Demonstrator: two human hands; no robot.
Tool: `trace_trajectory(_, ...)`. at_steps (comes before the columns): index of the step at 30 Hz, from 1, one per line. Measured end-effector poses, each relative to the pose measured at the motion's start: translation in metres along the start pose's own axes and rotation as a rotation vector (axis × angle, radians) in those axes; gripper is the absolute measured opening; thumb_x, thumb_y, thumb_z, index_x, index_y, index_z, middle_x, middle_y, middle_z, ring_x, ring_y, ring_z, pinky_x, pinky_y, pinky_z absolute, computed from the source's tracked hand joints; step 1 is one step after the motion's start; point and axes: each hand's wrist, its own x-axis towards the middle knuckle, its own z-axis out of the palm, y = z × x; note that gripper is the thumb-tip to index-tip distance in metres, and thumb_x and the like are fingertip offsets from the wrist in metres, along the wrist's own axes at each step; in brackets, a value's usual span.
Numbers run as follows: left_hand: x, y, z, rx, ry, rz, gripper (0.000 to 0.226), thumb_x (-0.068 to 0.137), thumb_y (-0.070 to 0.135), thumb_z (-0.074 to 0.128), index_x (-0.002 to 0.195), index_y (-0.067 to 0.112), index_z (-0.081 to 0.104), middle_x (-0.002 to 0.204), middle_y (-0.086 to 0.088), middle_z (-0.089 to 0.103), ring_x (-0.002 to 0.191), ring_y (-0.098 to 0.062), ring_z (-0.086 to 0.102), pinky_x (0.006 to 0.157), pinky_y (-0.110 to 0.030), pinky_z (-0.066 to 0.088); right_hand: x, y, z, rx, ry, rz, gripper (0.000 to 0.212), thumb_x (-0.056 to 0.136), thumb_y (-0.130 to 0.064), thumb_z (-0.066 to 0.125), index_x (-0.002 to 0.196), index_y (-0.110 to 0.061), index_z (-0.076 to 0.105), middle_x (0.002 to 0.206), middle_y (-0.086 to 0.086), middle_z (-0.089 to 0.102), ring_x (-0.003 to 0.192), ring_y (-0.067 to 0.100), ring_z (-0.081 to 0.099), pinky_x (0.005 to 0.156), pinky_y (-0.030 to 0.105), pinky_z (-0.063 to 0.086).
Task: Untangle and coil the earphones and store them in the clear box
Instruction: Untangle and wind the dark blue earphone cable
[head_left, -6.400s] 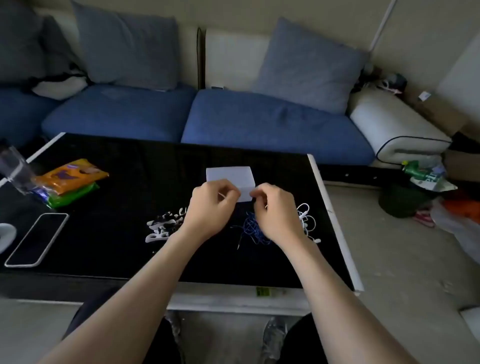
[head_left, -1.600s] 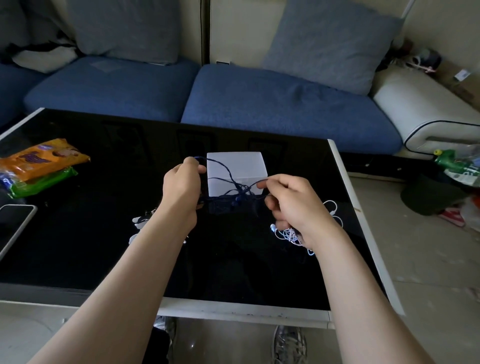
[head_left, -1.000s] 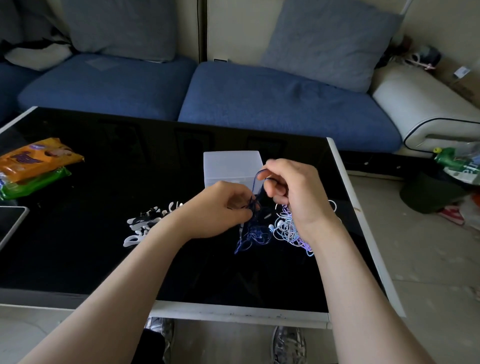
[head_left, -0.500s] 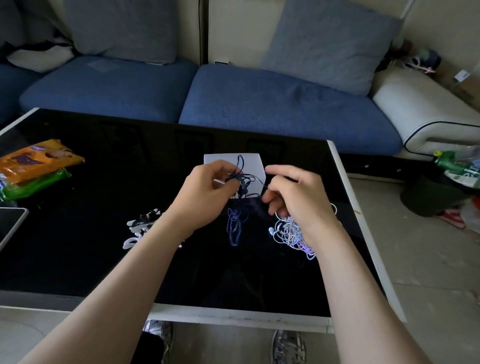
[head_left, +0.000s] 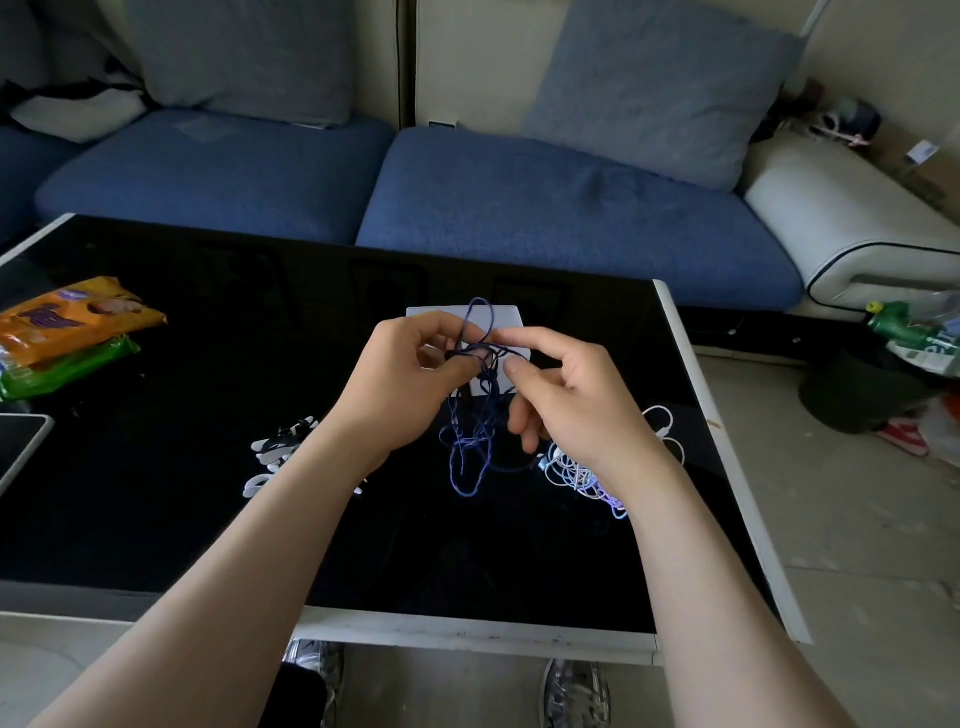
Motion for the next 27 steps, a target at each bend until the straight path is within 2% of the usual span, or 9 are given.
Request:
trace_trajectory(4, -0.002, 0.003, 0.000, 0.000, -0.036, -0.023, 0.023, 0.101, 0.005, 0.066, 0.108, 0.024, 0.076, 0.098, 0.004, 0.076, 0.088, -0.010, 0.075, 0.079, -0.017, 0.057, 0.003, 0.005, 0.001, 0.028, 0.067, 0.006, 0.017, 0.109, -0.023, 0.061, 0.114, -0.018, 0.076, 0.071, 0.004, 0.073, 0.061, 0.016, 0.066, 0.058, 0.016, 0.046)
trace_trajectory(8, 0.001, 0.000, 0.000, -0.039, 0.027, -0.088, 0.041, 0.103, -0.005, 0.048, 0.107, 0.028, 0.074, 0.108, 0.003, 0.073, 0.098, -0.010, 0.073, 0.085, -0.025, 0.056, 0.003, 0.007, -0.001, 0.052, 0.143, 0.014, 0.018, 0.107, -0.029, 0.064, 0.100, -0.025, 0.081, 0.080, -0.001, 0.069, 0.070, 0.006, 0.057, 0.067, 0.022, 0.044)
trace_trajectory(10, 0.004, -0.004, 0.000, -0.107, 0.087, -0.125, 0.037, 0.106, 0.000, 0.047, 0.110, 0.027, 0.073, 0.111, 0.001, 0.072, 0.099, -0.013, 0.073, 0.088, -0.031, 0.058, 0.004, 0.005, -0.002, 0.103, 0.155, 0.045, 0.021, 0.108, -0.027, 0.060, 0.100, -0.024, 0.079, 0.084, 0.001, 0.071, 0.072, 0.009, 0.056, 0.069, 0.027, 0.045)
trace_trajectory(12, 0.006, -0.008, 0.001, -0.189, 0.157, -0.175, 0.024, 0.107, 0.012, 0.052, 0.116, 0.027, 0.069, 0.113, -0.004, 0.072, 0.100, -0.021, 0.074, 0.091, -0.047, 0.062, 0.005, 0.003, -0.003, 0.190, 0.157, 0.078, 0.022, 0.111, -0.022, 0.055, 0.104, -0.014, 0.074, 0.087, 0.002, 0.079, 0.073, 0.012, 0.060, 0.065, 0.027, 0.045)
trace_trajectory(15, 0.006, -0.009, 0.000, -0.139, 0.275, -0.254, 0.011, 0.104, 0.032, 0.062, 0.110, 0.023, 0.062, 0.092, -0.003, 0.069, 0.081, -0.020, 0.066, 0.081, -0.046, 0.061, 0.006, 0.001, -0.004, 0.236, 0.166, 0.148, 0.022, 0.111, -0.020, 0.051, 0.103, -0.010, 0.069, 0.080, 0.008, 0.079, 0.066, 0.016, 0.057, 0.057, 0.024, 0.042)
trace_trajectory(19, 0.007, -0.008, -0.002, -0.236, 0.281, -0.415, 0.032, 0.108, 0.034, 0.055, 0.088, 0.011, 0.063, 0.073, -0.006, 0.067, 0.063, -0.018, 0.068, 0.071, -0.042, 0.063, 0.006, 0.003, -0.005, 0.201, 0.221, 0.249, 0.020, 0.105, -0.017, 0.055, 0.099, -0.007, 0.072, 0.066, 0.008, 0.070, 0.045, 0.015, 0.044, 0.044, 0.024, 0.032)
trace_trajectory(21, 0.005, -0.003, -0.003, -0.314, 0.238, -0.469, 0.032, 0.110, 0.030, 0.050, 0.099, 0.006, 0.067, 0.082, -0.009, 0.075, 0.070, -0.022, 0.075, 0.075, -0.042, 0.065, 0.004, 0.007, -0.005, 0.143, 0.242, 0.266, 0.019, 0.105, -0.016, 0.057, 0.100, -0.012, 0.075, 0.064, 0.006, 0.070, 0.042, 0.014, 0.042, 0.042, 0.024, 0.031)
trace_trajectory(24, 0.005, -0.002, -0.002, -0.308, 0.229, -0.470, 0.029, 0.109, 0.030, 0.051, 0.110, 0.009, 0.072, 0.097, -0.005, 0.081, 0.096, -0.025, 0.078, 0.091, -0.041, 0.062, 0.000, 0.011, -0.005, -0.057, 0.249, 0.265, 0.021, 0.102, -0.017, 0.059, 0.096, -0.021, 0.079, 0.061, 0.004, 0.071, 0.042, 0.007, 0.049, 0.047, 0.023, 0.037)
trace_trajectory(27, 0.006, -0.004, -0.002, -0.336, 0.201, -0.489, 0.031, 0.109, 0.032, 0.051, 0.112, 0.013, 0.075, 0.105, -0.001, 0.080, 0.103, -0.022, 0.076, 0.097, -0.039, 0.058, 0.000, 0.014, -0.003, -0.173, 0.259, 0.294, 0.024, 0.099, -0.015, 0.056, 0.091, -0.014, 0.079, 0.062, 0.006, 0.072, 0.042, 0.006, 0.053, 0.046, 0.020, 0.041)
